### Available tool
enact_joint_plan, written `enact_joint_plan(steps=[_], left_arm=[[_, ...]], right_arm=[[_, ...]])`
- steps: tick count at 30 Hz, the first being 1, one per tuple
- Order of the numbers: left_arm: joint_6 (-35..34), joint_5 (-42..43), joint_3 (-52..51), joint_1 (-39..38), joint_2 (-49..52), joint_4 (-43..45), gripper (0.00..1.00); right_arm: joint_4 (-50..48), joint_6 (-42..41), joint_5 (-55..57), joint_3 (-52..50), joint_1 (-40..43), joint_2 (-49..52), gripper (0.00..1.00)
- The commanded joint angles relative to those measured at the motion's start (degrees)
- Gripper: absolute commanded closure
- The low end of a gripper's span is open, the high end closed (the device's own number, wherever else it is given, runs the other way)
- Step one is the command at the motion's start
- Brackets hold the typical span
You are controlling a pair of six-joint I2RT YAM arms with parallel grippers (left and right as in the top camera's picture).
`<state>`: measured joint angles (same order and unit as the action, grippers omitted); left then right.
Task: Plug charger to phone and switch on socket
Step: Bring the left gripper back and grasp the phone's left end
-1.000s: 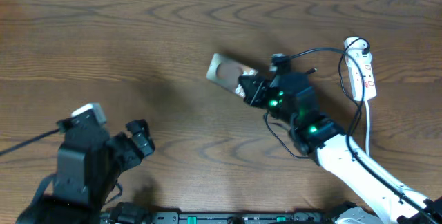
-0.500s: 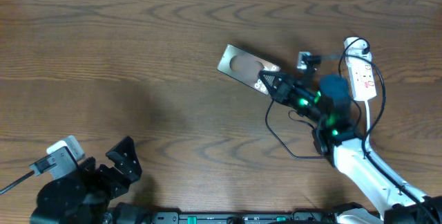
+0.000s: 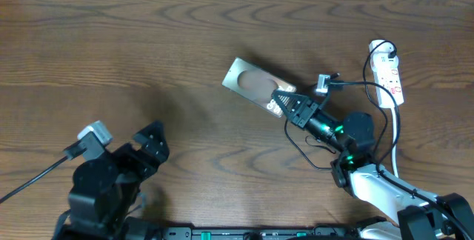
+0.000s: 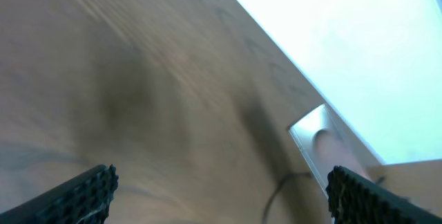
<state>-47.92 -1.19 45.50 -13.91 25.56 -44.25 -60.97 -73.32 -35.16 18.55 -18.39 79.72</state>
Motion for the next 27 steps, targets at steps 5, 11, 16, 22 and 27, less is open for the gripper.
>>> enact_joint_plan(steps=[5, 11, 16, 22, 27], left_arm=[[-11.58, 10.12, -9.01, 0.24, 4.37, 13.77, 0.02], [-20.24, 18.53, -10.78, 0.24, 13.73, 23.54, 0.02], [-25.11, 27.78, -10.78, 0.24, 24.02, 36.02, 0.09], [-27.85, 35.41, -10.78, 0.04, 36.52, 46.84, 0.16], [-27.91, 36.83, -10.78, -1.22, 42.51, 52.89, 0.26]], right_arm=[[-4.20, -4.48, 3.30, 0.35, -4.57, 0.02, 0.99], [-4.22, -6.99, 7.87, 0.35, -8.35, 0.04, 0.99], [-4.20, -9.64, 11.41, 0.35, -10.60, 0.07, 0.99], [-4.20, -17.40, 14.80, 0.35, -11.13, 0.04, 0.99], [-3.45, -24.20, 15.54, 0.35, -11.34, 0.07, 0.99]])
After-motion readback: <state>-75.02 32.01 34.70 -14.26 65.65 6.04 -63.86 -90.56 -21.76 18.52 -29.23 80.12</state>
